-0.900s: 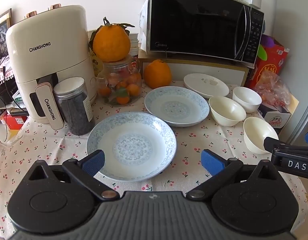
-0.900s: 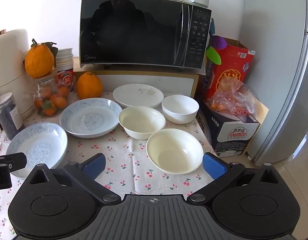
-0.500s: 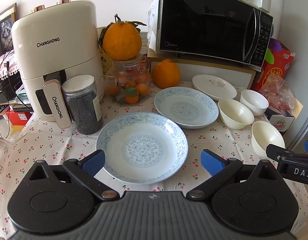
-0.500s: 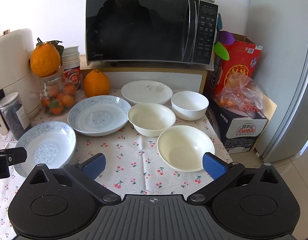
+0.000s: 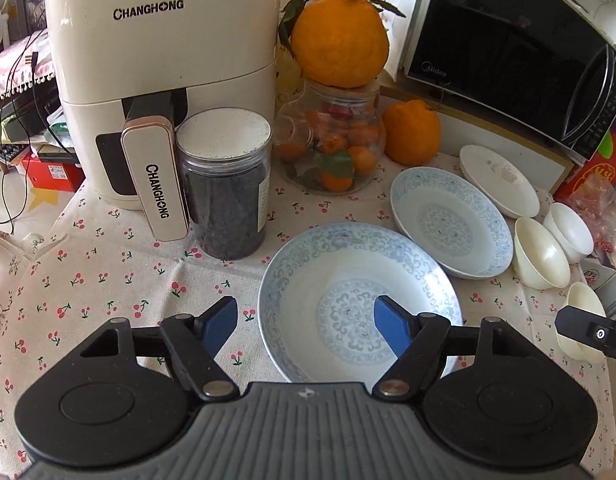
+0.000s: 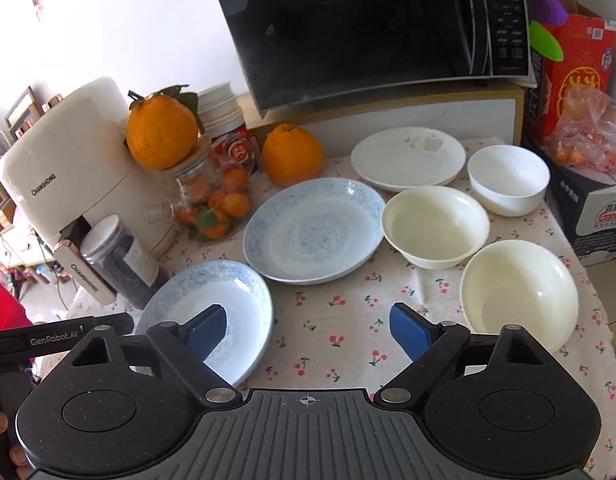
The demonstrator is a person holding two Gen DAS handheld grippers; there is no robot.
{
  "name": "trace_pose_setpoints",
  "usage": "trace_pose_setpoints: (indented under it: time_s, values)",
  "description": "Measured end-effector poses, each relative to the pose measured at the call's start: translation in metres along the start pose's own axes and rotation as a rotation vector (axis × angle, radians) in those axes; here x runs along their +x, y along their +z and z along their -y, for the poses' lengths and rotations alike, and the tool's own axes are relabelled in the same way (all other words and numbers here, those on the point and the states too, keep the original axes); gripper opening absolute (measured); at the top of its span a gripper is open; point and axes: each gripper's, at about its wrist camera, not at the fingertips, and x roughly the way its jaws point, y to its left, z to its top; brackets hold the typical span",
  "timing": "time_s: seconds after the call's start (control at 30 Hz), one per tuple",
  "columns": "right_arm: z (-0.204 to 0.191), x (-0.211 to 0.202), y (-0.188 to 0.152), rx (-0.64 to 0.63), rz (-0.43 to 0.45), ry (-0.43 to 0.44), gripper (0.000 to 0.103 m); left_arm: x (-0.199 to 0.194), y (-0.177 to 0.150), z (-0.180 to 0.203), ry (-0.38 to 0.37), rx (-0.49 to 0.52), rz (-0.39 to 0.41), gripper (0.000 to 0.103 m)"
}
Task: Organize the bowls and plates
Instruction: 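Grasp the rim of the nearest blue-patterned plate with the left tool while the right tool grasps it too, then lift the blue-patterned plate with both tools and carry it across the tablecloth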
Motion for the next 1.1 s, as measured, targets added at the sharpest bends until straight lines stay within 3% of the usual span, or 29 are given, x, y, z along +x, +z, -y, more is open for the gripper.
trace_pose_setpoints:
  time_s: [0.07,0.17,0.33,0.4,0.6,0.77,0.93,1.03,1.1]
  values:
    - [-0.002,0.019,0.005,0.030,-0.051,0.026,0.064,0.014,0.002,-0.007,-0.029,-0.036,-0.019,0.056]
    - [0.003,0.045,0.000,0.056,-0.103,0.040,0.051,0.025,-0.001,-0.018,-0.041,-0.070,-0.019,0.048]
    - [0.003,0.063,-0.008,0.091,-0.155,0.099,0.051,0.037,-0.002,-0.029,-0.067,-0.103,-0.027,0.044]
    - [0.000,0.068,-0.008,0.078,-0.164,0.097,0.051,0.042,-0.001,-0.033,-0.075,-0.128,-0.036,0.038]
    - [-0.003,0.086,-0.007,0.096,-0.191,0.119,0.050,0.053,-0.002,-0.041,-0.064,-0.144,-0.061,0.035]
    - [-0.007,0.099,-0.004,0.091,-0.200,0.110,0.030,0.063,-0.004,-0.041,-0.078,-0.147,-0.088,0.032]
    - [-0.009,0.105,-0.007,0.101,-0.204,0.117,0.019,0.068,-0.005,-0.038,-0.089,-0.149,-0.083,0.018]
    - [-0.015,0.106,-0.009,0.080,-0.206,0.132,0.009,0.068,-0.004,-0.036,-0.083,-0.135,-0.080,0.018]
    - [-0.019,0.104,-0.010,0.064,-0.199,0.117,0.010,0.068,-0.003,-0.038,-0.085,-0.140,-0.081,0.015]
